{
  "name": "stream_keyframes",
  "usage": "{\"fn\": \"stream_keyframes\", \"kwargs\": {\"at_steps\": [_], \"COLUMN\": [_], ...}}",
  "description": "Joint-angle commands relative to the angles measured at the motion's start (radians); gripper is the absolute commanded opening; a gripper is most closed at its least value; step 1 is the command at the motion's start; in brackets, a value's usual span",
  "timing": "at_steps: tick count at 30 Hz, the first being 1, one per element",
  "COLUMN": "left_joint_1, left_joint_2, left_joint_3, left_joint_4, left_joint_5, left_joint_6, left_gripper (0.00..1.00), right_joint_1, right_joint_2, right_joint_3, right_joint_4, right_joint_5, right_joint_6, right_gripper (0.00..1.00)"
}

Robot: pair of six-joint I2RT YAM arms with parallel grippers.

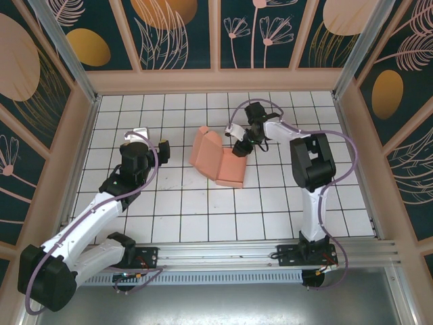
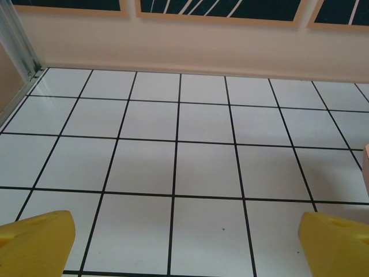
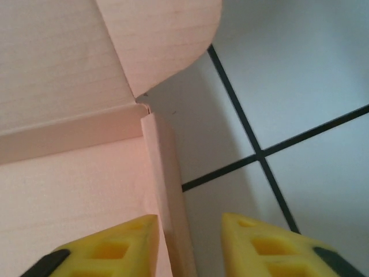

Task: Fold the paper box

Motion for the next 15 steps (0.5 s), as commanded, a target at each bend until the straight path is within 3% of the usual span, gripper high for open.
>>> {"fn": "stream_keyframes", "kwargs": {"at_steps": [1,4,7,11,15], "left_joint_1": [0.007,0.008,0.009,0.007,0.007], "left_joint_2": [-0.010,-0.015,-0.020,-0.021,-0.013], "left_joint_3": [-0.007,-0.007,-0.013,-0.024,-0.028], "left_joint_4": [0.017,0.011,0.012,0.021,0.032], "left_joint_5": [-0.022,-0.032,-0.032,-0.027,-0.024], "left_joint_6": [0.019,0.023,0.021,0.012,0.011], "left_gripper": [0.98,0.99,0.99,0.99,0.99], "right_joint_1": [0.021,0.024,0.021,0.021,0.034], "right_joint_2": [0.018,0.010,-0.026,-0.104,-0.192], "right_joint_3": [0.050,0.042,-0.009,-0.137,-0.310], "right_joint_4": [-0.069,-0.057,0.000,0.195,0.489], "right_joint_5": [0.025,0.042,0.083,0.182,0.367], "right_joint_6": [-0.028,-0.024,-0.007,0.086,0.293], "right_gripper": [0.21,0.06,0.00,0.00,0.00]}}
